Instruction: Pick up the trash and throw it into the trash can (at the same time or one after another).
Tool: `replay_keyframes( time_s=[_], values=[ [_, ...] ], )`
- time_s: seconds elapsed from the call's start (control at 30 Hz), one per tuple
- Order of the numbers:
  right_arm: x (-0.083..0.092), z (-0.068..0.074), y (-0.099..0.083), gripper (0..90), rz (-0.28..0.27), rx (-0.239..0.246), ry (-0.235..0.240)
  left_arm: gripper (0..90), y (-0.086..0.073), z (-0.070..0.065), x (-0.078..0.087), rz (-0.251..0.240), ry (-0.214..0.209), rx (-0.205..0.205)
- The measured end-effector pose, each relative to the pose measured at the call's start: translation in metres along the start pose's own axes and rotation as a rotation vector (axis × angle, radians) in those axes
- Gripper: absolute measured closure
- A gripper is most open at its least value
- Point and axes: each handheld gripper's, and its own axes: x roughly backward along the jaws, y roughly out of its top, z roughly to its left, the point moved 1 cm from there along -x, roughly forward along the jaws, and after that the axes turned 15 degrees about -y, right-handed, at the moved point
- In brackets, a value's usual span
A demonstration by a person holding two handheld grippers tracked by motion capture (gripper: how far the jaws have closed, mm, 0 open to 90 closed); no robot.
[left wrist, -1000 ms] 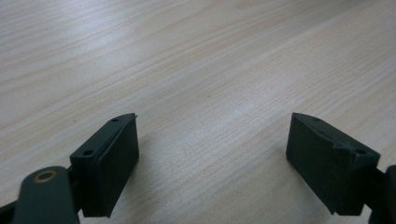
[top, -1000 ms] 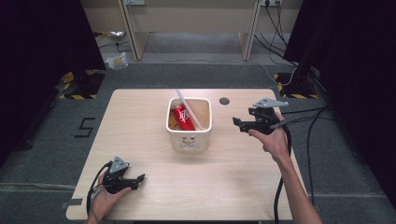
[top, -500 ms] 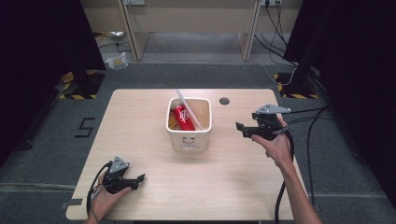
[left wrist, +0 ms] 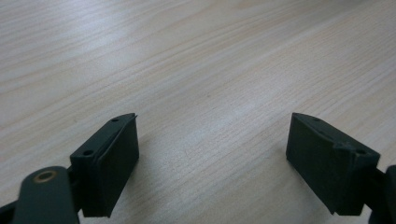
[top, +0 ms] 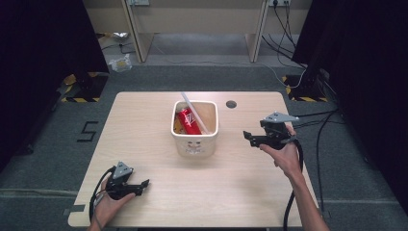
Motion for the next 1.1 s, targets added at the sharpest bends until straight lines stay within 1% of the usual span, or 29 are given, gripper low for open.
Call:
replay_keyframes(
  time_s=[0.13,0.3,0.47,0.6,0.77,0.87,1.03,1.1],
  values=[
    [-0.001,0.001,-0.005,19.4,0.005,-0.005,0.004,16.2,0.0,0.0,0.0,0.0,0.0,0.0],
    [0.001,0.001,-0.006,18.9,0.008,0.008,-0.014,16.2,0.0,0.0,0.0,0.0,0.0,0.0],
    [0.003,0.006,-0.009,18.9,-0.001,0.018,-0.006,16.2,0.0,0.0,0.0,-0.002,0.001,0.0],
    [0.005,0.009,-0.014,18.8,0.006,0.02,-0.004,16.2,0.0,0.0,0.0,0.0,0.0,0.0],
    [0.008,0.013,-0.017,18.1,0.009,0.042,-0.018,16.2,0.0,0.0,0.0,0.0,0.001,0.0],
    [0.009,0.015,-0.019,18.1,-0.001,0.038,-0.01,16.2,0.0,0.0,0.0,-0.002,0.001,0.0],
    [0.009,0.018,-0.026,18.1,0.014,0.034,-0.002,16.2,0.0,0.0,0.0,-0.002,0.001,0.0],
    [0.008,0.019,-0.028,17.9,0.016,0.034,-0.005,16.2,0.0,0.0,0.0,-0.001,0.001,0.0]
  ],
)
